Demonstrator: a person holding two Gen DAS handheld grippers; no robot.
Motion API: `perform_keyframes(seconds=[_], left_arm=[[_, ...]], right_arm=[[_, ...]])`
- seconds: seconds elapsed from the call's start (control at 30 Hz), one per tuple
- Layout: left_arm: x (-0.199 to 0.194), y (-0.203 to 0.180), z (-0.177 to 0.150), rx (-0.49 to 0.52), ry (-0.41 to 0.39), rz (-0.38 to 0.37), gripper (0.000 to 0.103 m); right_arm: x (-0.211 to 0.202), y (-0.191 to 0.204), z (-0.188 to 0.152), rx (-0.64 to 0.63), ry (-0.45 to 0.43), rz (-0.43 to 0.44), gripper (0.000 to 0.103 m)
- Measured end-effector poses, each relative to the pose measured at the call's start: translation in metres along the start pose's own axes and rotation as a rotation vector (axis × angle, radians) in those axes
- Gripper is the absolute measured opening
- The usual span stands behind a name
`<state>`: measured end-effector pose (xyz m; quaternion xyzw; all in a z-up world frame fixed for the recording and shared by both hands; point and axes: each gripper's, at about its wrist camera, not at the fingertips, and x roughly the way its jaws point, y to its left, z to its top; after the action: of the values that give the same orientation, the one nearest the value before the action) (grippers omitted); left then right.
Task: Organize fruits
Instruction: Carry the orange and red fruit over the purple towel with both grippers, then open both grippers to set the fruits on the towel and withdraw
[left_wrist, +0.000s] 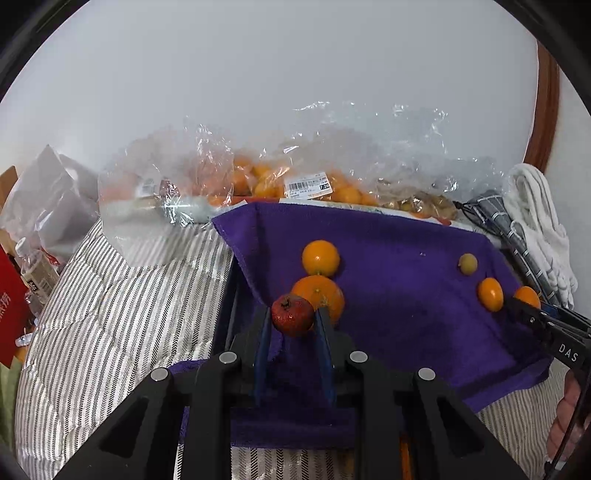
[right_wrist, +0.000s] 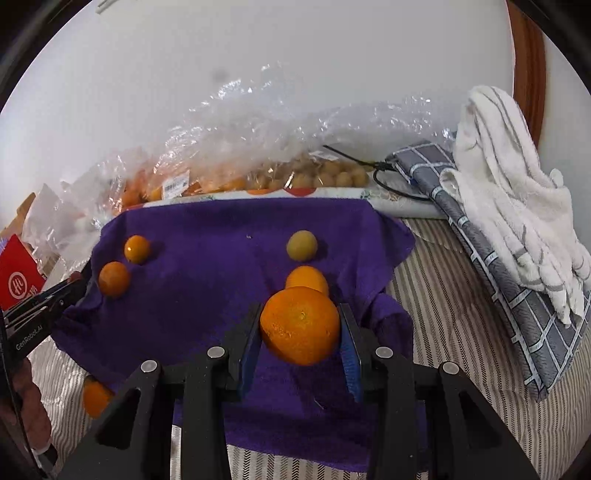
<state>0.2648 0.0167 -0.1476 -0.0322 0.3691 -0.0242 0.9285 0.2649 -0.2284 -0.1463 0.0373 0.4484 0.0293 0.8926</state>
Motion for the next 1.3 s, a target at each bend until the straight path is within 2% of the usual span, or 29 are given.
perform_keyframes(seconds=[0.53,1.17,1.2,1.3], left_arm=[[0.006,0.004,-0.001,-0.011,0.035,-0.01,0.023],[0.018,0.001,-0.005,-0.004,0.082,-0.018,0.023],[0.018,0.001,-0.005,-0.005,0.084,-0.019,0.023],[0.018,0.002,-0.006,-0.007,0.083,-0.021,0.023]], right_arm=[[0.022,0.004,-0.008,-0.02,0.073,-0.034,0.039],[0.025,0.013,-0.012,-0.08,0.081,-0.087,0.04],[0.025,0.013,-0.012,-0.085,0.081,-0.091,0.04],[0.023,0.016,-0.013,-0.095,0.072,-0.093,0.052]])
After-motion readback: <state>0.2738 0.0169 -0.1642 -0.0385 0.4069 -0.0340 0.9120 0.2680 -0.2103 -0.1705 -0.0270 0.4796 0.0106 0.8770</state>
